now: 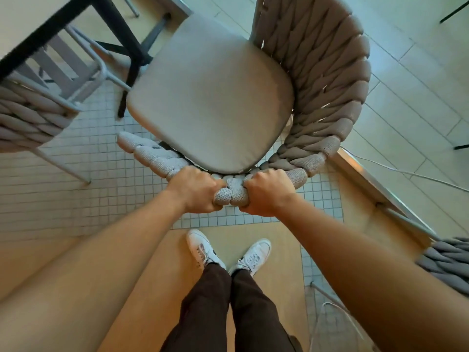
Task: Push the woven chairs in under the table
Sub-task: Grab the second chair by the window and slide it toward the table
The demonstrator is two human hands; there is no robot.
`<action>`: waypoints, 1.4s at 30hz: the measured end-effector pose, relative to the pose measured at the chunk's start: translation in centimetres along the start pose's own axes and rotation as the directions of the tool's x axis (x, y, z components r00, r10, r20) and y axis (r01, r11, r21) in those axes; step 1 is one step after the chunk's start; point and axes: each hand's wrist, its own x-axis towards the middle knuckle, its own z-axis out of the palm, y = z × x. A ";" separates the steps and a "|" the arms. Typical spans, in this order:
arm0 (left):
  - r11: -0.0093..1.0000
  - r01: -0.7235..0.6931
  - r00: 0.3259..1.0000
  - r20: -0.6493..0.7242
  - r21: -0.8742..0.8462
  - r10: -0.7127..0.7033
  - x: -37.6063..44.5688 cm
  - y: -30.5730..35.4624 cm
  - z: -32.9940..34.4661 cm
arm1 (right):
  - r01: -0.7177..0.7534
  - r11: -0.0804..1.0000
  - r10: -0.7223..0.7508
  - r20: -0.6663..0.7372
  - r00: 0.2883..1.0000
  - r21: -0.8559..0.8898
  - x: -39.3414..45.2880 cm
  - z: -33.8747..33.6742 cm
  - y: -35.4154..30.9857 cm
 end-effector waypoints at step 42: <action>0.781 0.548 0.824 0.033 -0.299 -0.565 9.5 6.8 -4.5 | 0.342 0.924 -0.326 0.116 0.938 -0.173 6.9 -4.9 17.9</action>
